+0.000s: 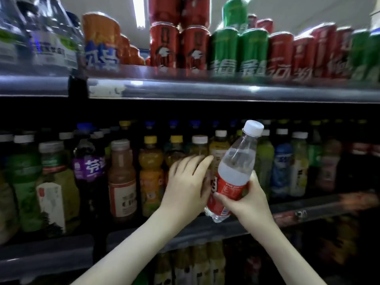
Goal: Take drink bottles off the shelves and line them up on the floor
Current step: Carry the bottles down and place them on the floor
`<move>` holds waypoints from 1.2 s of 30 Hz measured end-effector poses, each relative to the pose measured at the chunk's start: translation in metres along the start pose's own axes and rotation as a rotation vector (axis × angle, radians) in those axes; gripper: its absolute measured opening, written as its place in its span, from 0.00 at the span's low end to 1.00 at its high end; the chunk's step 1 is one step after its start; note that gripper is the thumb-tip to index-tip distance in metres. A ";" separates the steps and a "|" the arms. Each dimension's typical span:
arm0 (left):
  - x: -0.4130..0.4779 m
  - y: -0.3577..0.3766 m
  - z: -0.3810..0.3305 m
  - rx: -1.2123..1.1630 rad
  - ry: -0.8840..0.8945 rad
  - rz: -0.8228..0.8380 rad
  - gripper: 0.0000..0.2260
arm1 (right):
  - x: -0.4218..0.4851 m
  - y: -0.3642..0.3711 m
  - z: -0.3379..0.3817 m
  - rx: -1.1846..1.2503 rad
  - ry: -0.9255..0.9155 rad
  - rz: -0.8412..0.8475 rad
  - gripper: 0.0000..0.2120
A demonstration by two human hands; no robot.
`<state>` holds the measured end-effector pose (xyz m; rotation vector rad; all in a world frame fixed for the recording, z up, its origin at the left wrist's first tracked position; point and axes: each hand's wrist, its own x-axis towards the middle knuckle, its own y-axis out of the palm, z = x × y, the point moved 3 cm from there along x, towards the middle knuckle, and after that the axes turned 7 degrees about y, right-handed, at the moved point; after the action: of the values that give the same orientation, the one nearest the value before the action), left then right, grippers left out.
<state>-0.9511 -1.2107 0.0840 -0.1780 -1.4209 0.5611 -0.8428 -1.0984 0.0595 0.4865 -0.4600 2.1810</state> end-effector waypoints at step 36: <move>0.040 0.114 -0.135 -0.386 -0.666 -0.258 0.33 | 0.073 -0.187 -0.091 0.228 -0.029 -0.059 0.36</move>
<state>-0.8493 -1.0659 0.0472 -0.1128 -2.1595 0.1181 -0.7525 -0.8974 0.0464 0.6476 -0.2094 2.1819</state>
